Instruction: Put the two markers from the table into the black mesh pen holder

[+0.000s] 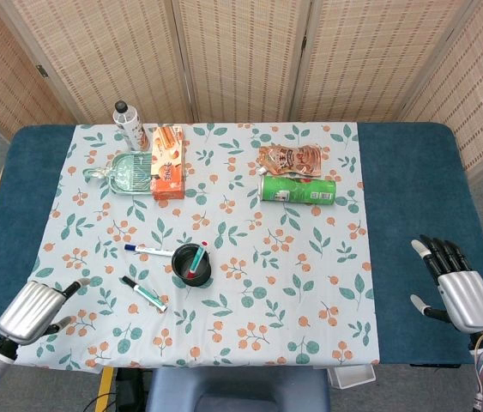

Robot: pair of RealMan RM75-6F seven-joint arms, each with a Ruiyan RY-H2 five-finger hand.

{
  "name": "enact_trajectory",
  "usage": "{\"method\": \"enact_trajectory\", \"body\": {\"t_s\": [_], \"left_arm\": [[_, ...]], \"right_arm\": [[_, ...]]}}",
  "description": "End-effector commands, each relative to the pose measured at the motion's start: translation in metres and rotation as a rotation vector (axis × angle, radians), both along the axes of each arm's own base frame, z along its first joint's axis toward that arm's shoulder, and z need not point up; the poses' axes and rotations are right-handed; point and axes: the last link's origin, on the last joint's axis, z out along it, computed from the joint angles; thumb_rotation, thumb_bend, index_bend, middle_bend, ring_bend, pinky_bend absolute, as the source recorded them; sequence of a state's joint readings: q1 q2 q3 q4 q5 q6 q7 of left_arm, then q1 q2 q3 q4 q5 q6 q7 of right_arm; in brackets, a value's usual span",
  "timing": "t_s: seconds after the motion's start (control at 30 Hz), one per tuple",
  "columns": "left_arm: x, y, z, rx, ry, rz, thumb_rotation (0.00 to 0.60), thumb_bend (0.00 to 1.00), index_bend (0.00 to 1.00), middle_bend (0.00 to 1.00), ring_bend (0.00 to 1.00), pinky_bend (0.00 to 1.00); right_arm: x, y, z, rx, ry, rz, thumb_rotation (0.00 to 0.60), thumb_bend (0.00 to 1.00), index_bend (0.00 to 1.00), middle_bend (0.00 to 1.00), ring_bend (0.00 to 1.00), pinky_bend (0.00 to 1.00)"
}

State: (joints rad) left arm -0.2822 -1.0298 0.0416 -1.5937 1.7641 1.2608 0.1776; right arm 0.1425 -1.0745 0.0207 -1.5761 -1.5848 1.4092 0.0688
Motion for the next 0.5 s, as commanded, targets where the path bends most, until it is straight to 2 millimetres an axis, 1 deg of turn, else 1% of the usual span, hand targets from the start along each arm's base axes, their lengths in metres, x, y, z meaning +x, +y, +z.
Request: {"method": "enact_trajectory", "body": {"t_s": [0.03, 0.17, 0.33, 0.5], "left_arm": [[0.003, 0.003, -0.008, -0.057, 0.022, -0.009, 0.6, 0.22, 0.28, 0.94, 1.0, 1.0], [0.004, 0.006, -0.013, -0.089, 0.0, -0.013, 0.6, 0.22, 0.3, 1.0, 1.0, 1.0], [0.003, 0.01, -0.017, -0.121, -0.026, -0.011, 0.6, 0.22, 0.31, 1.0, 1.0, 1.0], [0.008, 0.016, -0.02, -0.18, 0.006, -0.062, 0.6, 0.22, 0.36, 1.0, 1.0, 1.0]], "right_arm": [[0.0, 0.001, 0.001, -0.006, -0.002, 0.0, 0.6, 0.24, 0.0, 0.0, 0.0, 0.0], [-0.001, 0.001, 0.003, -0.013, -0.005, -0.002, 0.6, 0.24, 0.0, 0.0, 0.0, 0.0], [-0.001, 0.001, 0.003, -0.01, -0.006, -0.001, 0.6, 0.24, 0.0, 0.0, 0.0, 0.0], [-0.001, 0.0, 0.0, -0.002, 0.003, -0.001, 0.6, 0.24, 0.0, 0.0, 0.0, 0.0]]}}
